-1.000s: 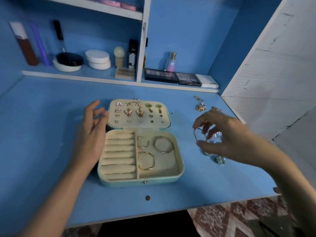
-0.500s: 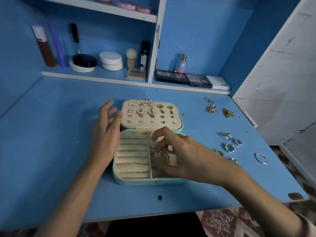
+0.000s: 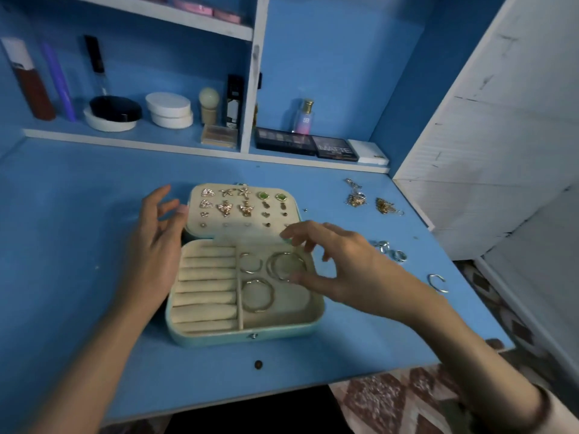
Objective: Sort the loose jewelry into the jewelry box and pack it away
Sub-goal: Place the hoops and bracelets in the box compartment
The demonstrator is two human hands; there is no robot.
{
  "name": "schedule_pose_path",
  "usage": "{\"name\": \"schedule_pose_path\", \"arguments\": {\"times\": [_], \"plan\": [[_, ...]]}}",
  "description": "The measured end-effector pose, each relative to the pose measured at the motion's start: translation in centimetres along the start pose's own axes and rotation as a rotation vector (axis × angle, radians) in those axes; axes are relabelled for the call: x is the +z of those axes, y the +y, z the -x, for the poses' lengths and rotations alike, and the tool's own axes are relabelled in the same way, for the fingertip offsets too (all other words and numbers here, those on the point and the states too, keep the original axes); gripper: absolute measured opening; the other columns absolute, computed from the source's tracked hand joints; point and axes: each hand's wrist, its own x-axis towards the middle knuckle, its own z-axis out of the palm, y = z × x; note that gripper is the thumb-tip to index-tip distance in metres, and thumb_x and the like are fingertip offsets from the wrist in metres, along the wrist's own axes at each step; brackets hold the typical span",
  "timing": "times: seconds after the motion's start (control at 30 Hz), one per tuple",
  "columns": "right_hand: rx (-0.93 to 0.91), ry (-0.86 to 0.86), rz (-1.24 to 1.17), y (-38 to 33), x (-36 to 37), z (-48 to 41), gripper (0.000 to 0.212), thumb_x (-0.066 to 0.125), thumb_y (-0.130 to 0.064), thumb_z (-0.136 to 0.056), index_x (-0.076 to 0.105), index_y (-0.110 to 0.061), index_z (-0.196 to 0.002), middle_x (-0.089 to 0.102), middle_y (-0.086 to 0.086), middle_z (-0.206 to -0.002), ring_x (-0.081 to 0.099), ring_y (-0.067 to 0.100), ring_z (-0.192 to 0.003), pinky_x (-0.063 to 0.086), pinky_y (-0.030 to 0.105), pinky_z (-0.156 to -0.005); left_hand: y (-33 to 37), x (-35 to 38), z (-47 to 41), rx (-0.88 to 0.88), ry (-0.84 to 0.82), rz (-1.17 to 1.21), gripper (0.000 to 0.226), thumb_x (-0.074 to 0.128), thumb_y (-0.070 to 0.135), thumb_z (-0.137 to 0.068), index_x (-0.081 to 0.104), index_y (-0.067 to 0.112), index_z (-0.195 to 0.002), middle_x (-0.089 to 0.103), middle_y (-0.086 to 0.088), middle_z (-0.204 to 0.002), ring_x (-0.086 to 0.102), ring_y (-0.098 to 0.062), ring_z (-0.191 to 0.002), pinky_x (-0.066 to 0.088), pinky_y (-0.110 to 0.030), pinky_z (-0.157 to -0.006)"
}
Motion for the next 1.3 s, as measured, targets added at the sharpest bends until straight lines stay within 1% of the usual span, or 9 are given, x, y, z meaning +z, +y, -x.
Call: {"name": "schedule_pose_path", "arguments": {"times": [0.13,0.3,0.5,0.6,0.67,0.8,1.03,1.17,1.3], "plan": [[0.275,0.0,0.154,6.0,-3.8,2.1,0.031,0.067,-0.025,-0.084,0.059,-0.027,-0.113,0.059,-0.005,-0.103,0.054,0.01,-0.09,0.046,0.025,-0.081,-0.7,0.3,-0.4,0.016,-0.017,0.009,0.036,0.045,0.022,-0.1,0.043,0.021,-0.136,0.051,0.001,-0.124,0.051,-0.018,-0.117,0.038,-0.035,-0.102],[0.574,-0.267,0.24,12.1,-7.2,5.1,0.032,0.073,-0.027,-0.079,0.057,-0.037,-0.104,0.059,-0.004,-0.104,0.057,0.012,-0.093,0.048,0.032,-0.087,-1.5,0.1,-0.7,0.013,0.006,0.043,0.035,0.05,0.03,-0.095,0.047,0.032,-0.13,0.053,0.0,-0.123,0.052,-0.019,-0.119,0.038,-0.04,-0.106],[0.656,-0.345,0.189,13.4,-7.6,7.0,0.038,0.075,-0.017,-0.075,0.054,-0.034,-0.101,0.056,-0.008,-0.094,0.058,0.018,-0.091,0.048,0.035,-0.088,-1.3,-0.1,-0.7,0.004,0.015,0.055,0.028,0.051,0.037,-0.087,0.054,0.043,-0.115,0.055,0.004,-0.121,0.053,-0.014,-0.115,0.038,-0.044,-0.107],[0.654,-0.316,0.19,13.7,-7.4,7.4,0.038,0.073,-0.017,-0.076,0.051,-0.036,-0.1,0.061,-0.007,-0.089,0.06,0.017,-0.086,0.049,0.034,-0.084,-1.2,0.1,-0.6,0.019,0.021,0.03,0.028,0.049,0.026,-0.096,0.05,0.045,-0.116,0.053,0.004,-0.12,0.051,-0.011,-0.112,0.038,-0.039,-0.107],[0.641,-0.286,0.189,13.9,-7.2,7.4,0.036,0.071,-0.017,-0.076,0.049,-0.036,-0.098,0.062,-0.006,-0.087,0.059,0.016,-0.083,0.049,0.032,-0.079,-1.1,0.1,-0.5,0.018,0.024,0.033,0.029,0.05,0.028,-0.095,0.051,0.045,-0.119,0.054,0.005,-0.119,0.051,-0.012,-0.113,0.038,-0.039,-0.106],[0.613,-0.203,0.192,13.5,-6.3,6.8,0.033,0.068,-0.017,-0.078,0.05,-0.029,-0.102,0.06,-0.006,-0.085,0.055,0.014,-0.078,0.045,0.024,-0.072,-0.8,-0.1,-0.4,-0.003,0.022,0.023,0.025,0.05,0.039,-0.086,0.049,0.061,-0.099,0.055,0.006,-0.12,0.053,-0.017,-0.117,0.038,-0.045,-0.108],[0.251,0.125,-0.06,6.1,-4.9,2.4,0.036,0.069,-0.012,-0.077,0.049,-0.031,-0.1,0.062,-0.004,-0.083,0.058,0.017,-0.076,0.051,0.033,-0.076,-0.8,0.0,-0.3,0.015,-0.025,0.024,0.035,0.048,0.025,-0.099,0.044,0.025,-0.134,0.054,0.002,-0.119,0.052,-0.023,-0.122,0.037,-0.044,-0.107],[0.018,0.074,-0.188,0.5,-1.1,-0.9,0.041,0.069,-0.009,-0.078,0.048,-0.019,-0.111,0.061,-0.001,-0.089,0.056,0.014,-0.081,0.048,0.028,-0.076,-0.1,0.1,0.1,-0.002,-0.012,0.038,0.035,0.044,0.023,-0.101,0.042,0.021,-0.136,0.05,0.003,-0.118,0.05,-0.014,-0.115,0.039,-0.032,-0.103],[-0.136,0.101,-0.041,-1.6,2.7,-3.0,0.046,0.065,-0.013,-0.081,0.038,-0.025,-0.116,0.059,-0.004,-0.094,0.053,0.009,-0.081,0.048,0.032,-0.072,0.3,0.1,0.4,-0.015,0.012,0.021,0.035,0.045,0.02,-0.1,0.044,0.021,-0.135,0.051,0.003,-0.119,0.051,-0.008,-0.106,0.038,-0.015,-0.086]]}}
